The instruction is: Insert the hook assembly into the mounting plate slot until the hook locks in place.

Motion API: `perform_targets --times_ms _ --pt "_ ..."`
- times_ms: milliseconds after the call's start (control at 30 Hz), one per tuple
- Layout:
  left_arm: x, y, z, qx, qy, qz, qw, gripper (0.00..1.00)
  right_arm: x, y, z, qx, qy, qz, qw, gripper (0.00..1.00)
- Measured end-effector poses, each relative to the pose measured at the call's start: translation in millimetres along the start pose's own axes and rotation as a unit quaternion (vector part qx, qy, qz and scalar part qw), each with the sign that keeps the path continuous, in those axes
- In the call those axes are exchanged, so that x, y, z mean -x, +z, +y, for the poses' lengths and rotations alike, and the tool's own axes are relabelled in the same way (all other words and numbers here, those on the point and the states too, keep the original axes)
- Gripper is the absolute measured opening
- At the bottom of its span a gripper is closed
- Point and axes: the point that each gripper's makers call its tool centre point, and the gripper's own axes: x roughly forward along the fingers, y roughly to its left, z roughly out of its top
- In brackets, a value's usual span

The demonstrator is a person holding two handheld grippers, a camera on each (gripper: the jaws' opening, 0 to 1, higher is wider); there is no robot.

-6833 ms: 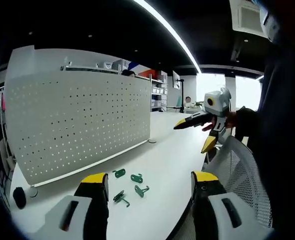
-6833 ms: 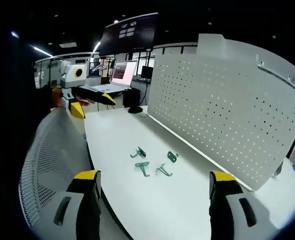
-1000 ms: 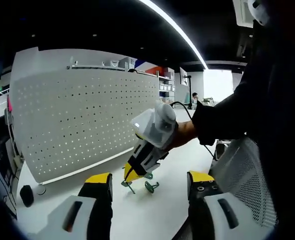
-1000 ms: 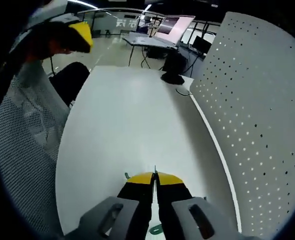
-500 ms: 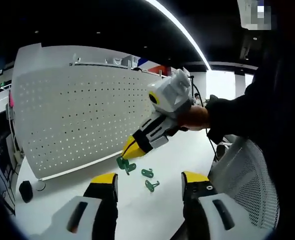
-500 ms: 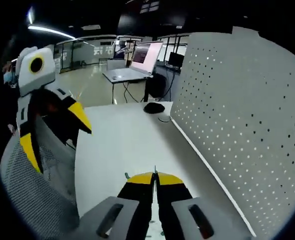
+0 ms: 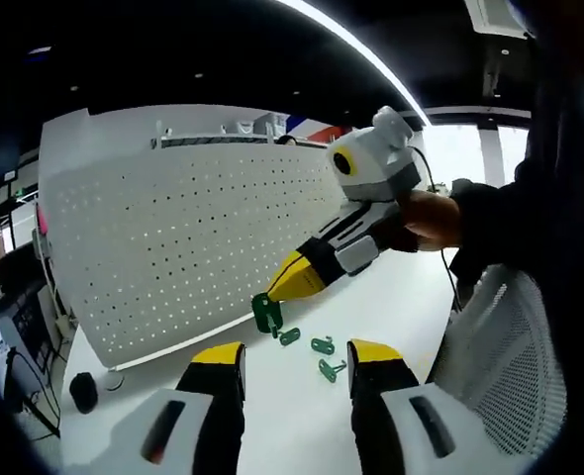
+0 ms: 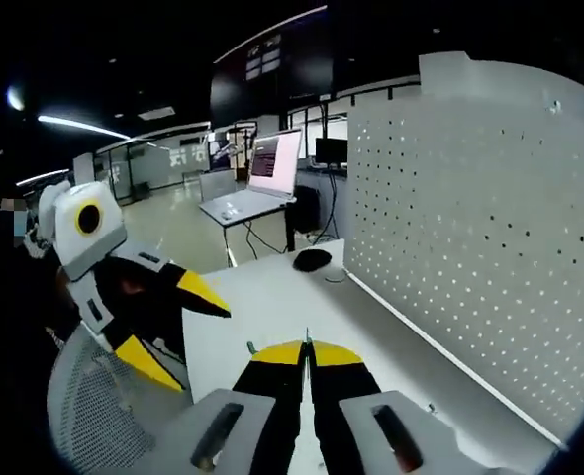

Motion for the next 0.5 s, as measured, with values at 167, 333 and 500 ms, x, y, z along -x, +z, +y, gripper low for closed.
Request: perform_targets --times_ms 167,333,500 --pt "-4 14.2 9.0 0.028 0.033 -0.022 0.9988 0.39 2 12.1 5 -0.002 0.002 -0.01 0.9999 0.0" --pt "-5 22.8 21.9 0.034 0.063 -0.034 0.9968 0.3 7 22.2 8 -0.004 0.0 -0.019 0.9998 0.0" --pt "-7 33.5 22.1 0.008 0.077 -0.042 0.9961 0.28 11 28.3 11 -0.01 -0.002 -0.027 0.9996 0.0"
